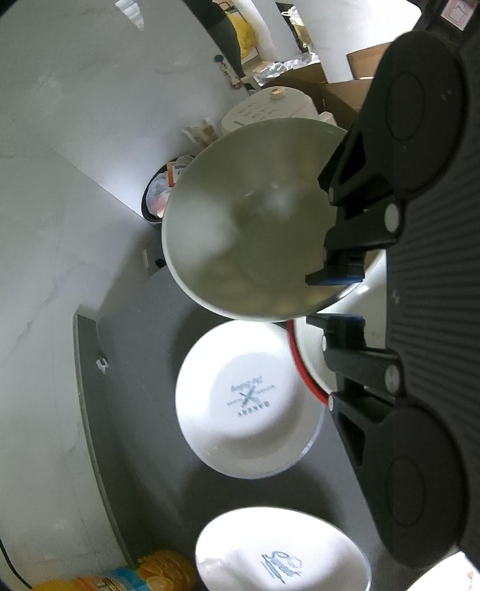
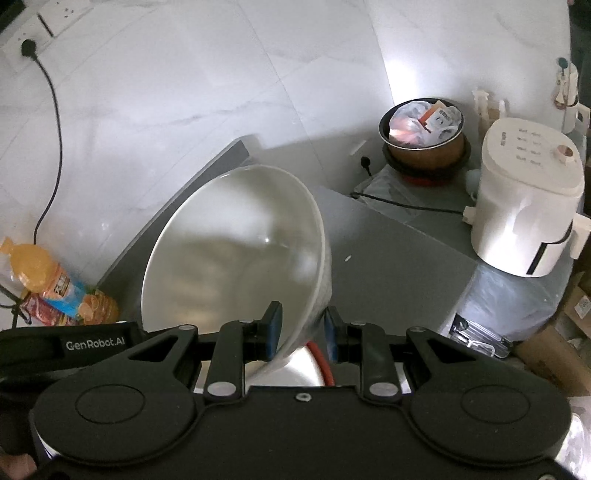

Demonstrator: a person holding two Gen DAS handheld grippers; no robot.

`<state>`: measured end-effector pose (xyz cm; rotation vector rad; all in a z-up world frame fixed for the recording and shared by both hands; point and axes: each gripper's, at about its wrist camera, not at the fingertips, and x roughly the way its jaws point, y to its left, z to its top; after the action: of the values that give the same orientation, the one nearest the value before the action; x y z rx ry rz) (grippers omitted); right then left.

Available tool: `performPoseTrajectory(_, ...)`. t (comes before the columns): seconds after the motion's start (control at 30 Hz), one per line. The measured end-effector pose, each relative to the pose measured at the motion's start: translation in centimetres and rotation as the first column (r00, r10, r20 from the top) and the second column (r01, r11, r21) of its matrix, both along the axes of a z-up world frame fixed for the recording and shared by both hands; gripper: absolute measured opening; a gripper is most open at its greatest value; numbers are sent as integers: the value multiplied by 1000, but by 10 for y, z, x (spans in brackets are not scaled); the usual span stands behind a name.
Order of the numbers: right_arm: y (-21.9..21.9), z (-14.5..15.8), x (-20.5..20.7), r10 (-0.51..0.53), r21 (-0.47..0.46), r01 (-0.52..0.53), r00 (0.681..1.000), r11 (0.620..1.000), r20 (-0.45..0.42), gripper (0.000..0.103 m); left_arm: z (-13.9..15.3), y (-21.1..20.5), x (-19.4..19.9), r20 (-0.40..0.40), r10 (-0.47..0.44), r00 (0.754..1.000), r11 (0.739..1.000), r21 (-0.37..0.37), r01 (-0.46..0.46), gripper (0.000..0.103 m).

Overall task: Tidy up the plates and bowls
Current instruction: 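Carry the yellow-patterned bowl with both tools and lower it onto the bowl stack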

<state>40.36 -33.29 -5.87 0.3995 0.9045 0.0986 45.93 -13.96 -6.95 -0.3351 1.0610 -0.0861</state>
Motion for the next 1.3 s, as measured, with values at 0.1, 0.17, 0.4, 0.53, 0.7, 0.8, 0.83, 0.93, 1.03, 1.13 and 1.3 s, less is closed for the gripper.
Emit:
performPoseTrajectory(0.1,3,2,-12,-6,-2,6,1000,1000,0,24,1,4,-12,4,-8,1000,1000,-3,8,14)
performPoseTrajectory(0.17,6,2,-19,-10,-5,10,1000,1000,-1,24,2,8,-20,5,-11,1000,1000,-9,11,14)
performPoseTrajectory(0.4,18,0,-41,-8,-10,8,1000,1000,-10,24,-3,20,-39,-6,-10,1000,1000,-12,10,14)
performPoseTrajectory(0.53,26,-5,-51,-4,-14,3,1000,1000,-21,24,-9,27,-47,-22,-9,1000,1000,-16,9,14)
performPoseTrajectory(0.7,36,-13,-58,6,-20,-7,999,1000,-42,24,-16,37,-59,-38,0,999,1000,-16,0,15)
performPoseTrajectory(0.8,42,-17,-62,14,-22,-15,998,1000,-54,24,-21,43,-62,-50,7,999,1000,-12,-8,18)
performPoseTrajectory(0.83,43,-19,-62,16,-21,-18,998,1000,-61,24,-23,44,-63,-54,11,998,1000,-9,-12,18)
performPoseTrajectory(0.93,44,-23,-64,11,-31,-13,997,999,-71,24,-27,49,-65,-60,6,998,1000,-25,-8,19)
performPoseTrajectory(1.03,43,-26,-63,8,-28,-10,996,1000,-83,24,-30,47,-65,-64,0,998,1000,-20,-1,19)
performPoseTrajectory(1.13,43,-27,-63,5,-36,-9,996,999,-91,25,-35,47,-63,-84,0,996,1000,-31,-2,19)
performPoseTrajectory(1.3,41,-28,-66,16,-45,-20,996,999,-86,26,-36,44,-65,-72,-9,997,1000,-18,8,19)
